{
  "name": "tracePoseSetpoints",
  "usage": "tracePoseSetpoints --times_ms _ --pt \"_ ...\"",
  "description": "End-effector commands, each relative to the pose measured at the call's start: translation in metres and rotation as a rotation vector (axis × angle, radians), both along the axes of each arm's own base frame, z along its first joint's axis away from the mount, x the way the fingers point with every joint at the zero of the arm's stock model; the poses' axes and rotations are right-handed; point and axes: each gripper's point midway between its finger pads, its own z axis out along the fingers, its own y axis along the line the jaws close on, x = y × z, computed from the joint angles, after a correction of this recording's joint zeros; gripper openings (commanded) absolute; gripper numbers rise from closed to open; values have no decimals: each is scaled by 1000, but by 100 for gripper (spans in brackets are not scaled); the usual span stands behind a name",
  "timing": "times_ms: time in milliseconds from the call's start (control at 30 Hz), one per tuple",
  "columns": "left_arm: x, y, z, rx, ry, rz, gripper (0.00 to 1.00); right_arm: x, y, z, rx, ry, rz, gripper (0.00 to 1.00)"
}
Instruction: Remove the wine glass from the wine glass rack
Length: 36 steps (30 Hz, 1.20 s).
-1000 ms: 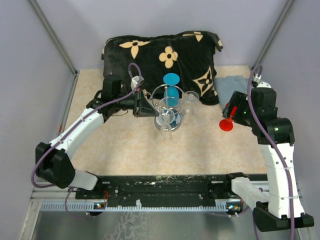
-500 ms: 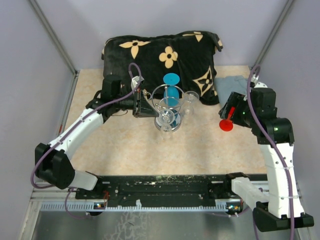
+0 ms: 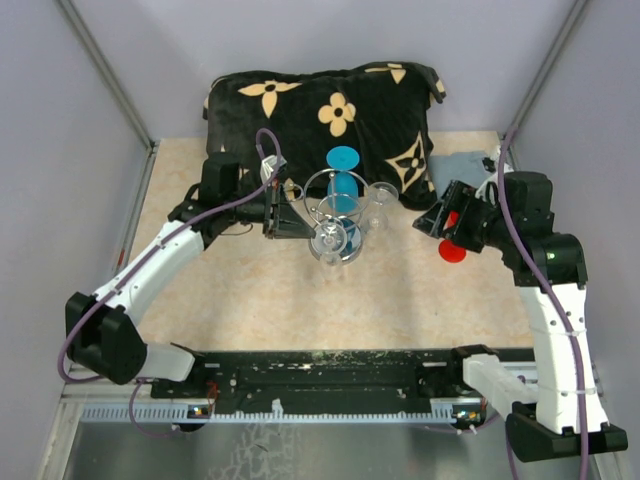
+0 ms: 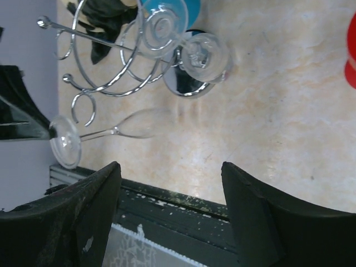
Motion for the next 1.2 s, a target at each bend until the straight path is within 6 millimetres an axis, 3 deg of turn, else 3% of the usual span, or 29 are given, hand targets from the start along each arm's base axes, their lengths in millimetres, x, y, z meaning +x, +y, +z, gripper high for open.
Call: tracePoseSetpoints --times_ms 0,233,833,1167 --pt "-13 3 7 -20 -27 -33 0 -3 26 35 140 -89 99 72" --pt "-16 3 8 -21 -29 -42 0 -13 49 44 284 -88 189 69" --pt "-23 2 9 -20 -44 -57 0 -21 102 29 377 -30 294 67" --pt "-26 2 10 -21 -52 -67 0 -19 109 24 368 -24 303 67"
